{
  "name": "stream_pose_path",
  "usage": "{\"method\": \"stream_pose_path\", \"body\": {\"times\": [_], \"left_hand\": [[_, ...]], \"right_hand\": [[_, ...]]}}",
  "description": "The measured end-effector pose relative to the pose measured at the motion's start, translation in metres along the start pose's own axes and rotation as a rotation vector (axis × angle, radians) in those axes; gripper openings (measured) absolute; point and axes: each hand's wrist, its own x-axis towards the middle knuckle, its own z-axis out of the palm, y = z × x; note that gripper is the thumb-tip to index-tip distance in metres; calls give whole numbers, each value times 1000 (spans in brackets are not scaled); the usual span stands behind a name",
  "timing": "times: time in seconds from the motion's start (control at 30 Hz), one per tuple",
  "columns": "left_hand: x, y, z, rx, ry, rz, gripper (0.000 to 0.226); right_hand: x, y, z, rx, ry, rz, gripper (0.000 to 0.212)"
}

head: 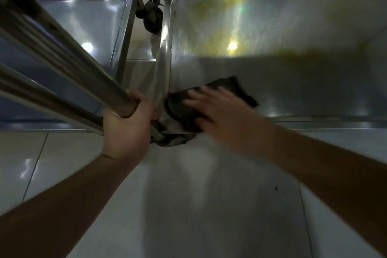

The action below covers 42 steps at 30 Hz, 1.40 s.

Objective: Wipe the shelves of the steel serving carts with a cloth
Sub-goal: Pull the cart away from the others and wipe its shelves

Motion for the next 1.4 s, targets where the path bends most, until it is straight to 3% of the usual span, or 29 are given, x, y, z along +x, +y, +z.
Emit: {"method": "stream_pose_path", "body": {"times": [0.07, 0.17, 0.23, 0.3, 0.4, 0.5, 0.7, 0.77, 0.93, 1.0, 1.17, 1.3, 1.4], "left_hand": [[0, -1, 0, 12, -1, 11, 48], [0, 0, 1, 9, -8, 18, 37], [1, 2, 1, 8, -14, 17, 30], [0, 2, 1, 13, -7, 14, 29], [0, 3, 1, 20, -8, -2, 27], [1, 2, 0, -14, 5, -16, 23], [1, 2, -2, -20, -49, -49, 19], [1, 4, -2, -3, -53, -65, 21], [-1, 7, -3, 1, -83, -56, 34], [-1, 6, -4, 18, -79, -39, 35], [0, 5, -4, 45, -60, -17, 25], [0, 6, -5, 6, -80, -12, 19], [1, 2, -5, -23, -79, -41, 20]], "right_hand": [[-20, 69, -12, -48, 104, 218, 65], [-33, 145, -41, -17, 217, 705, 66], [-8, 151, -48, 61, 237, 950, 64], [41, 126, -48, 44, 278, 1030, 62], [119, 56, -37, -35, 274, 723, 53], [157, -10, -22, 21, 173, 331, 59], [68, 8, -20, -24, -78, -281, 58], [56, 38, -22, -66, -72, -269, 60], [146, 71, -42, -8, 85, 307, 63], [185, 52, -44, 87, 80, 422, 62], [203, 4, -36, 57, 56, 275, 60], [134, -8, -24, 22, 28, 38, 59], [75, -16, -12, 22, -27, -1, 62]]}}
